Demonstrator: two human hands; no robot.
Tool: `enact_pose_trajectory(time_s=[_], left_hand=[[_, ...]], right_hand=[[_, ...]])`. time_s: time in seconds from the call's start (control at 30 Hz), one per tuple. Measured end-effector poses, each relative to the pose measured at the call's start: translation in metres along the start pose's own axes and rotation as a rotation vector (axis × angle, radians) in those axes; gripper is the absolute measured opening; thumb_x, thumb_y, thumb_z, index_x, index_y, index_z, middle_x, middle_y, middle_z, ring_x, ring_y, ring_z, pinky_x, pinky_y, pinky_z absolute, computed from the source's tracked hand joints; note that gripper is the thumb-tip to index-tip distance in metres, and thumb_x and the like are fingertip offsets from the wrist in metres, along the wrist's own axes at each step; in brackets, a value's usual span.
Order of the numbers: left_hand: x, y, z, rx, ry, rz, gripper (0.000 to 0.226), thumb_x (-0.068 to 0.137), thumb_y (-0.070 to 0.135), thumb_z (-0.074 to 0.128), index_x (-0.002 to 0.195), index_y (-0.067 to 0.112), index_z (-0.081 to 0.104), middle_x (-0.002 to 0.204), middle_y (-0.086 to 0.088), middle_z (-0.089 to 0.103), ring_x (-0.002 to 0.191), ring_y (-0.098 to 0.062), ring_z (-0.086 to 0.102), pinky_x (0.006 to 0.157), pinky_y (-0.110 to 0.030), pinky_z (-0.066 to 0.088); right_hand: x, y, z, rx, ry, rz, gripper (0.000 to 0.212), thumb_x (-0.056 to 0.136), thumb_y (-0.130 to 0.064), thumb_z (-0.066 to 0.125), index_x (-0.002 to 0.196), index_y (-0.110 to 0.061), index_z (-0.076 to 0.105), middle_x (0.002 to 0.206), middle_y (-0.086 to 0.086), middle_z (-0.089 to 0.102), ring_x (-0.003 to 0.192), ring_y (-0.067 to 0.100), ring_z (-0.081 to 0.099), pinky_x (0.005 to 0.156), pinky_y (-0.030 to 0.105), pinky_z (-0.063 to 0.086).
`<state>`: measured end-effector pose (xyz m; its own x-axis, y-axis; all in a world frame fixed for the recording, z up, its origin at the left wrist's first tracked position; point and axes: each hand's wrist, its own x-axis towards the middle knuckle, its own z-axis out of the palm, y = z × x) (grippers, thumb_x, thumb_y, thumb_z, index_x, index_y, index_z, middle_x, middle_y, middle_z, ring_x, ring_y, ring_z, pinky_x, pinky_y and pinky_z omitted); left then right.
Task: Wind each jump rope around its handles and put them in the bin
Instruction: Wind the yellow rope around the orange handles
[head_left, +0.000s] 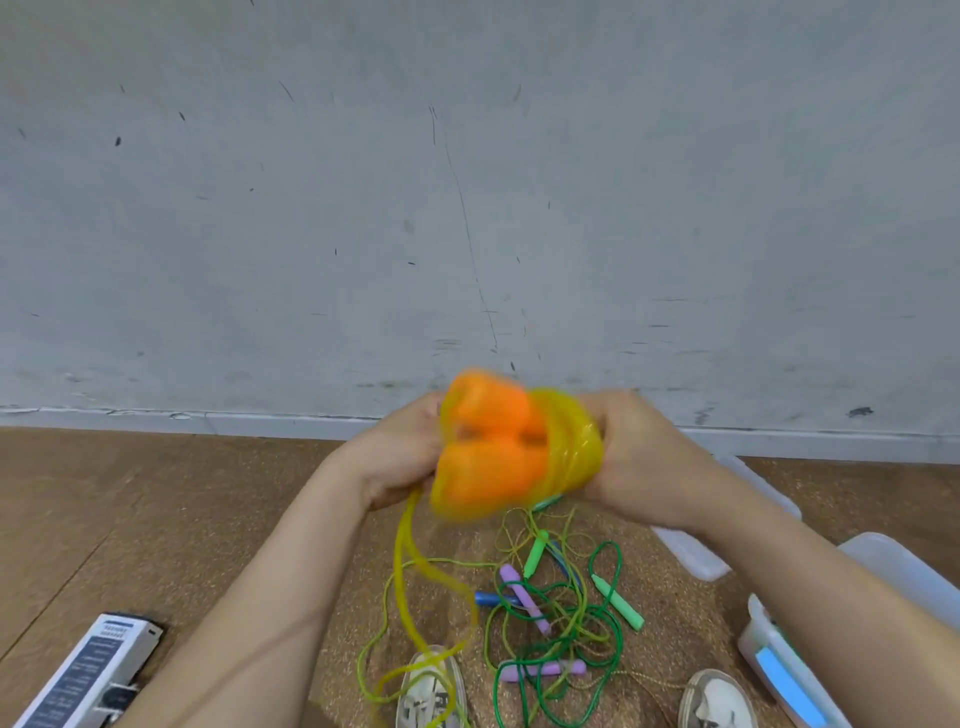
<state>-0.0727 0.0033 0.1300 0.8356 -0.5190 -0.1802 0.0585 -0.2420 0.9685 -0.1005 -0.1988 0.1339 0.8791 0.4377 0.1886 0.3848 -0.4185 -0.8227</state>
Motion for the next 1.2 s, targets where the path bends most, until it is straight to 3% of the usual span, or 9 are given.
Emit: enact_pose_trajectory(time_s=[0.17, 0.23, 0.37, 0.47, 0.6, 0.7, 0.83, 1.03, 1.2], left_hand=[[0.014, -0.002, 0.030, 0.063, 0.097, -0.001, 0.042, 0.098, 0.040, 0.042, 0.065, 0.014, 0.047, 0.040, 0.003, 0.035, 0.035, -0.009, 0.025, 0.040, -0.019, 0.019], [0.017, 0.000, 0.038, 0.407, 0.188, 0.051, 0.040, 0.100, 0.041, 0.039, 0.067, 0.019, 0.045, 0.049, 0.005, 0.043, 0.044, -0.012, 0.039, 0.047, -0.026, 0.031], [0.009, 0.002, 0.046, 1.299, 0.295, 0.153, 0.027, 0.102, 0.036, 0.034, 0.087, 0.018, 0.049, 0.084, -0.010, 0.060, 0.079, -0.031, 0.058, 0.061, -0.037, 0.039], [0.004, 0.003, 0.057, 1.546, 0.294, 0.153, 0.011, 0.098, 0.021, 0.046, 0.094, 0.015, 0.054, 0.086, -0.009, 0.062, 0.080, -0.032, 0.061, 0.057, -0.035, 0.034], [0.002, 0.014, 0.069, 1.668, 0.301, 0.133, 0.018, 0.081, 0.018, 0.069, 0.070, 0.019, 0.055, 0.069, -0.007, 0.061, 0.066, -0.030, 0.063, 0.052, -0.029, 0.032], [0.004, 0.007, 0.061, 1.635, 0.298, 0.149, 0.005, 0.090, 0.017, 0.055, 0.088, 0.014, 0.058, 0.082, -0.009, 0.058, 0.082, -0.033, 0.062, 0.058, -0.034, 0.036], [0.001, 0.011, 0.047, 1.507, 0.323, 0.225, 0.021, 0.089, 0.039, 0.058, 0.095, 0.019, 0.060, 0.087, -0.006, 0.064, 0.089, -0.033, 0.059, 0.065, -0.034, 0.036], [-0.009, 0.019, 0.021, 1.044, 0.285, 0.085, 0.044, 0.053, 0.047, 0.087, 0.076, 0.028, 0.054, 0.066, 0.008, 0.056, 0.062, -0.003, 0.049, 0.055, -0.023, 0.036], [-0.011, 0.012, 0.008, 0.851, 0.185, 0.040, 0.043, 0.043, 0.037, 0.093, 0.069, 0.024, 0.062, 0.058, 0.008, 0.052, 0.049, -0.002, 0.044, 0.048, -0.018, 0.035]], right_hand=[[0.009, 0.013, 0.000, 0.297, 0.360, 0.244, 0.047, 0.063, 0.014, 0.064, 0.049, -0.018, 0.033, 0.048, -0.004, 0.027, 0.047, 0.012, 0.021, 0.047, 0.025, 0.017], [0.013, 0.020, 0.003, 0.274, 0.424, 0.329, 0.042, 0.061, 0.010, 0.063, 0.049, -0.016, 0.033, 0.048, 0.000, 0.027, 0.049, 0.015, 0.020, 0.050, 0.027, 0.017], [0.015, 0.030, 0.002, -0.244, 0.430, 0.392, 0.034, 0.067, -0.003, 0.066, 0.048, -0.013, 0.040, 0.044, -0.001, 0.038, 0.048, 0.021, 0.033, 0.045, 0.027, 0.021], [0.015, 0.033, 0.002, -0.424, 0.406, 0.438, 0.027, 0.072, -0.010, 0.064, 0.053, -0.014, 0.044, 0.051, 0.002, 0.043, 0.057, 0.030, 0.043, 0.045, 0.029, 0.024], [0.015, 0.036, 0.002, -0.577, 0.369, 0.464, 0.014, 0.076, -0.016, 0.060, 0.065, -0.015, 0.051, 0.075, 0.012, 0.064, 0.076, 0.039, 0.059, 0.057, 0.029, 0.035], [0.014, 0.031, 0.002, -0.704, 0.302, 0.461, 0.010, 0.079, -0.015, 0.058, 0.072, -0.018, 0.051, 0.089, 0.013, 0.067, 0.087, 0.037, 0.062, 0.062, 0.030, 0.038], [0.011, 0.025, 0.004, -0.880, 0.173, 0.431, 0.012, 0.082, -0.014, 0.057, 0.092, -0.016, 0.062, 0.103, 0.013, 0.067, 0.097, 0.035, 0.063, 0.068, 0.032, 0.042], [0.010, 0.008, 0.020, -1.062, -0.007, 0.263, 0.021, 0.086, -0.009, 0.054, 0.103, -0.015, 0.065, 0.109, 0.011, 0.065, 0.103, 0.034, 0.063, 0.073, 0.033, 0.046], [0.004, -0.002, 0.025, -1.143, -0.111, 0.009, 0.017, 0.087, -0.010, 0.051, 0.099, -0.018, 0.060, 0.104, 0.007, 0.063, 0.098, 0.031, 0.062, 0.065, 0.030, 0.032]])
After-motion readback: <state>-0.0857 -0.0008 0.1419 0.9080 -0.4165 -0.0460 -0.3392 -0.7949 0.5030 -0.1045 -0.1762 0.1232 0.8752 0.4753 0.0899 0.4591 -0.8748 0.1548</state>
